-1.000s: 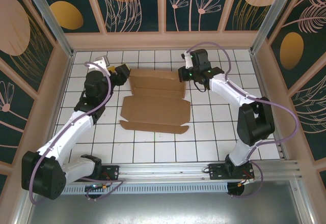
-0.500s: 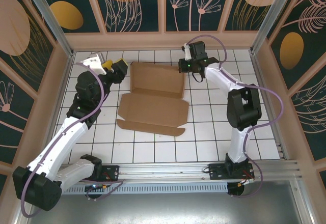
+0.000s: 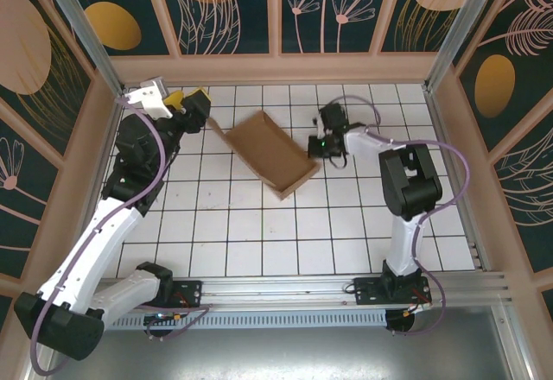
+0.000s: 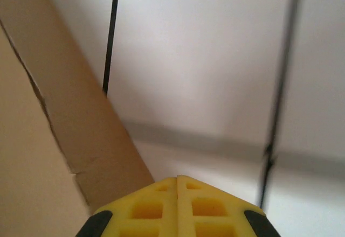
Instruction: Fold the paper box
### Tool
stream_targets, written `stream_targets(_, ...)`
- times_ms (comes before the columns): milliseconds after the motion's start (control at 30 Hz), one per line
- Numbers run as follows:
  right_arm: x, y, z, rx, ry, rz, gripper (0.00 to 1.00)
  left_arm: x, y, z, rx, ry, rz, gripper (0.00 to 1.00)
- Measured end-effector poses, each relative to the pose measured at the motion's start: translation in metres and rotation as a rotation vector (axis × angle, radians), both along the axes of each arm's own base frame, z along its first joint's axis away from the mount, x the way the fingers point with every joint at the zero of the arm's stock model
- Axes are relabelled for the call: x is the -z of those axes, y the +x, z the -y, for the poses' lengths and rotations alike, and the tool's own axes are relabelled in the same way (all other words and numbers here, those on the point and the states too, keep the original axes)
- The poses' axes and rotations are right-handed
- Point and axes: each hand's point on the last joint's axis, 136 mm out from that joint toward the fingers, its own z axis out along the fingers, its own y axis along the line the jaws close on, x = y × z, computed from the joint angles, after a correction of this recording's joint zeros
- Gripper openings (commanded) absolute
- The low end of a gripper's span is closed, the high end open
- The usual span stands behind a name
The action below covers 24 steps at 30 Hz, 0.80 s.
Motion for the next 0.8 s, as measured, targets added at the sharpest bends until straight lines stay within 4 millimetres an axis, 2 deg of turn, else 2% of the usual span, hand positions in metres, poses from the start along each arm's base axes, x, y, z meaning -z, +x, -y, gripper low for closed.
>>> stream_targets(67, -0.007, -0.038, -0.020, -0.075, 0.036, -0.027, 0.15, -0.004, -0.003, -0.003, -0.027, 0.024, 0.010, 0.68)
stream_targets(133, -0.021, -0.068, -0.035, -0.133, 0.080, -0.032, 0.29, -0.009, -0.007, -0.008, -0.064, 0.043, 0.024, 0.69)
stream_targets(167, -0.028, -0.076, -0.037, -0.148, 0.093, -0.022, 0.39, -0.011, -0.008, -0.011, -0.081, 0.051, 0.031, 0.69)
stream_targets(233, -0.047, -0.076, -0.035, -0.152, 0.108, 0.031, 0.62, -0.013, -0.010, -0.014, -0.102, 0.062, 0.040, 0.69)
stream_targets(267, -0.056, -0.069, -0.033, -0.145, 0.105, 0.077, 0.69, -0.013, -0.010, -0.014, -0.109, 0.067, 0.041, 0.69)
stream_targets(333, -0.069, -0.051, -0.030, -0.136, 0.082, 0.171, 0.74, -0.009, -0.008, -0.015, -0.118, 0.074, 0.035, 0.69)
stream_targets(400, -0.079, -0.029, -0.030, -0.142, 0.038, 0.275, 0.75, 0.001, -0.005, -0.015, -0.123, 0.084, 0.016, 0.69)
stream_targets(500, -0.093, 0.006, -0.041, -0.219, -0.014, 0.466, 0.74, 0.021, -0.002, -0.015, -0.127, 0.107, -0.008, 0.69)
stream_targets(600, -0.099, 0.037, -0.060, -0.341, -0.067, 0.582, 0.71, 0.041, 0.000, -0.016, -0.139, 0.135, -0.035, 0.70)
stream_targets(667, -0.101, 0.063, -0.079, -0.424, -0.082, 0.643, 0.72, 0.051, 0.000, -0.017, -0.142, 0.144, -0.046, 0.70)
stream_targets(800, -0.096, 0.097, -0.110, -0.565, -0.064, 0.719, 0.72, 0.052, -0.002, -0.017, -0.141, 0.147, -0.035, 0.70)
